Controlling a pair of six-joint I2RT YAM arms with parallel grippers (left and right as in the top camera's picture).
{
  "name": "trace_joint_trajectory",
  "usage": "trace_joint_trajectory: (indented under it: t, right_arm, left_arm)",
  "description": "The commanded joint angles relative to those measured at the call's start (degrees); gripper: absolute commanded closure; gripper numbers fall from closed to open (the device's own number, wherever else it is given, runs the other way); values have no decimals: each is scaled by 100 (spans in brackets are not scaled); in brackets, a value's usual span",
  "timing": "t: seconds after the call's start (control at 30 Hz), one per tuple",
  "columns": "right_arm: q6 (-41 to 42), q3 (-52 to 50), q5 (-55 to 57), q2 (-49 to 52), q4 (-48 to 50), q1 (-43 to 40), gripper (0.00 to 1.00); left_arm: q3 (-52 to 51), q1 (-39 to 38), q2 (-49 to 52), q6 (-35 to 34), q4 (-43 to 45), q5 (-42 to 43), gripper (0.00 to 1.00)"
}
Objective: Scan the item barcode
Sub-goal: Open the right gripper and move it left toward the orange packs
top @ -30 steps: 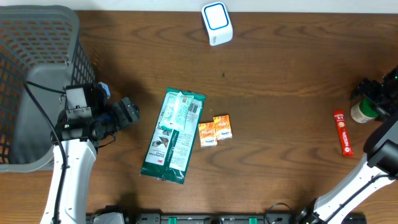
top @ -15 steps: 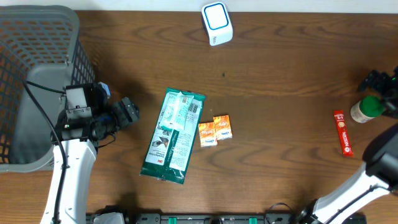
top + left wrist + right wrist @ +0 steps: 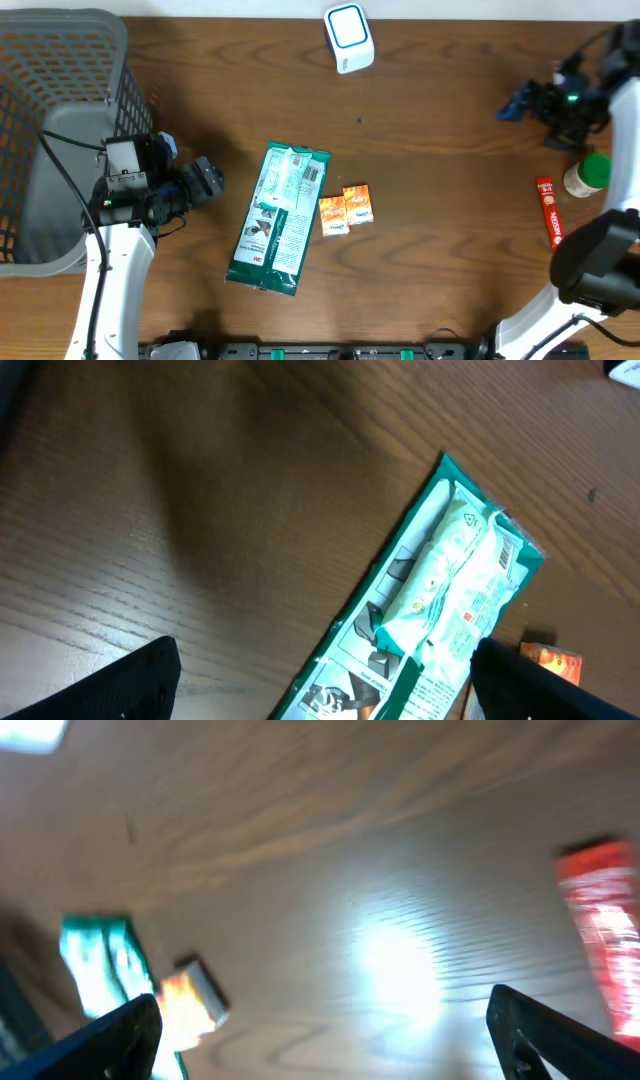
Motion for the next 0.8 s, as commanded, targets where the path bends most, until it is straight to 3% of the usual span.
trace_joint_trajectory:
  t: [0.0,0.2,0.37,0.57,0.77]
  right_arm:
    - [-420,-326,-162,37,-9,636,4]
    - [-435,-1071,-164,37,452,1639,27]
    - [-433,-1945,-164,37,1305,2505,53]
    - [-317,-2839,-164,37,2498,3394,53]
    - [-282,-3215,-162,37,3132,4129,60]
  left_arm:
    - [35,52,22,-72,-15,-74,7]
    - [35,52,22,-72,-15,-74,7]
    - [35,52,22,-72,-15,-74,7]
    - [35,52,22,-72,-15,-74,7]
    - [35,52,22,-72,-15,-74,7]
